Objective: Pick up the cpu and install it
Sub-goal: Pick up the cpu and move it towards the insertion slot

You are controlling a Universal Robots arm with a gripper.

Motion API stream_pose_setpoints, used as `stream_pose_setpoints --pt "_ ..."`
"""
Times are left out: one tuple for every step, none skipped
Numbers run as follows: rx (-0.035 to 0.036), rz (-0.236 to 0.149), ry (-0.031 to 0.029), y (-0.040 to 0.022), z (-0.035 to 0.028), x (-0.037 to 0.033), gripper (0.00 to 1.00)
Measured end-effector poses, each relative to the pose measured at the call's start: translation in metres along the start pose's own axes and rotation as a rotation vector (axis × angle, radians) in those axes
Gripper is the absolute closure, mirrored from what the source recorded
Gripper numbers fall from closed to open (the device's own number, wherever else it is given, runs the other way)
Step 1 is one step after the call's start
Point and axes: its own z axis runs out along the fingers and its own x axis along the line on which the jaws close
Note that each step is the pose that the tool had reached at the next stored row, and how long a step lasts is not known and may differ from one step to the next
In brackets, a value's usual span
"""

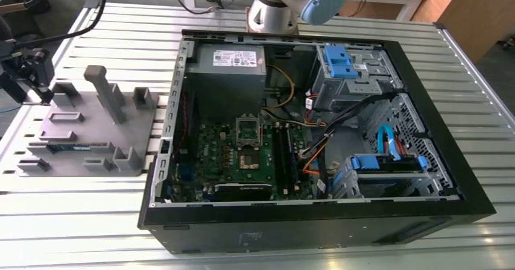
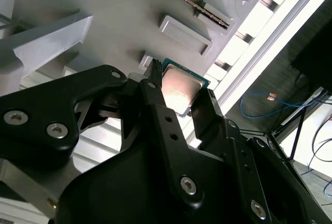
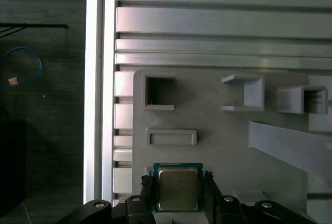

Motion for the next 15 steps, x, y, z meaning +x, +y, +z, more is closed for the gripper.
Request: stream_pose_setpoints --pt "-0.0001 0.0 -0.0001 0.0 -0.0011 0.0 0.53" --pt "0.0001 0.0 0.0001 0.0 -0.0019 0.0 0.53" --pt "0.0 0.0 0.0 0.0 -0.0025 -0.0001 0.53" --pt "0.0 0.0 0.0001 0.0 -0.0034 -0.0001 0.53" --pt "0.0 0.0 0.0002 0.0 -0.0042 -0.0001 0.53" --pt "0.0 0.0 0.0 0.0 -0.0052 -0.0002 0.53" --pt "-0.0001 0.0 0.0 0.0 -0.0062 -0.0002 0.53" --pt "-0.0001 0.0 0.0 0.0 -0.0074 -0.0002 0.53" --pt "-0.0001 0.0 0.0 0.0 -0.0086 -0.0003 0.53" --pt "0.0 0.0 0.0001 0.0 -0.0097 -0.0003 0.53" --pt "-0.0001 0.0 0.0 0.0001 -0.0106 -0.0003 0.53" --pt "-0.0001 0.0 0.0 0.0001 -0.0114 -0.0003 0.53" --pt "-0.0001 0.0 -0.0001 0.0001 -0.0121 -0.0004 0.53" --pt "-0.0002 0.0 -0.0003 0.0001 -0.0122 -0.0004 0.53" --pt "-0.0002 0.0 -0.0003 0.0001 -0.0122 -0.0004 0.53"
